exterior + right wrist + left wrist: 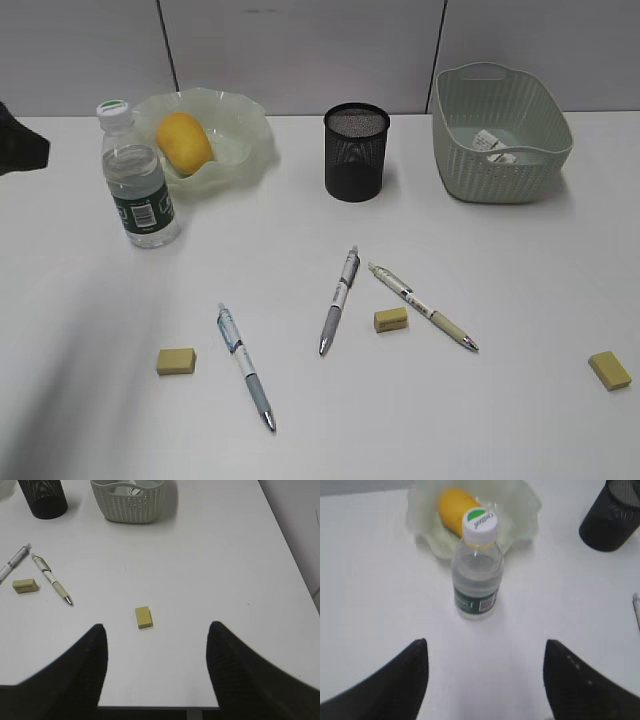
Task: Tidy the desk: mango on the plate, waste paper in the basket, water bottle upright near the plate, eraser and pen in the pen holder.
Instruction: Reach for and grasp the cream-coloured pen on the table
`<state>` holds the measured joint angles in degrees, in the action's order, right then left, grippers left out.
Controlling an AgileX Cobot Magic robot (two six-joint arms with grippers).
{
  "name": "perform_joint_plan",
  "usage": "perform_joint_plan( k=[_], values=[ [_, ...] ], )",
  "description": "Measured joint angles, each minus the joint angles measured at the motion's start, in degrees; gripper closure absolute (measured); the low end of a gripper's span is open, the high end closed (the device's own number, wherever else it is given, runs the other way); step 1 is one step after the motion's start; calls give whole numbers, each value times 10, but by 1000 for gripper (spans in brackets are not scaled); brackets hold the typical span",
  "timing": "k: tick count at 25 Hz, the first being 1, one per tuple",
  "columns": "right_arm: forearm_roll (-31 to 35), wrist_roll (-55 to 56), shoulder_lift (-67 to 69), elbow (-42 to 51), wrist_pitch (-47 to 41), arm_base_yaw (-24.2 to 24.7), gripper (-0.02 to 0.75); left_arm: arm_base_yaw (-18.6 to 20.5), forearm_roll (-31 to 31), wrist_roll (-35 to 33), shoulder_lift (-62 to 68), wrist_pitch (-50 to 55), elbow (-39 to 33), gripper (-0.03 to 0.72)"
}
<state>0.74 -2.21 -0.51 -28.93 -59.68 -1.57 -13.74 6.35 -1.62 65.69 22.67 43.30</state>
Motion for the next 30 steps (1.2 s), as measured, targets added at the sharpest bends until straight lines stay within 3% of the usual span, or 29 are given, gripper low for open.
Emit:
perform_joint_plan(
  k=[7, 10, 22, 30],
  values=[
    [0, 0, 0, 0, 0, 0, 244, 77, -21, 6, 36, 332, 142, 146],
    [0, 0, 0, 0, 0, 0, 244, 114, -30, 12, 68, 407, 175, 147],
    [0, 0, 0, 0, 0, 0, 244, 129, -64, -1, 82, 467, 191, 148],
    [0, 0, 0, 0, 0, 0, 244, 129, -64, -1, -101, 471, 88, 148]
  ],
)
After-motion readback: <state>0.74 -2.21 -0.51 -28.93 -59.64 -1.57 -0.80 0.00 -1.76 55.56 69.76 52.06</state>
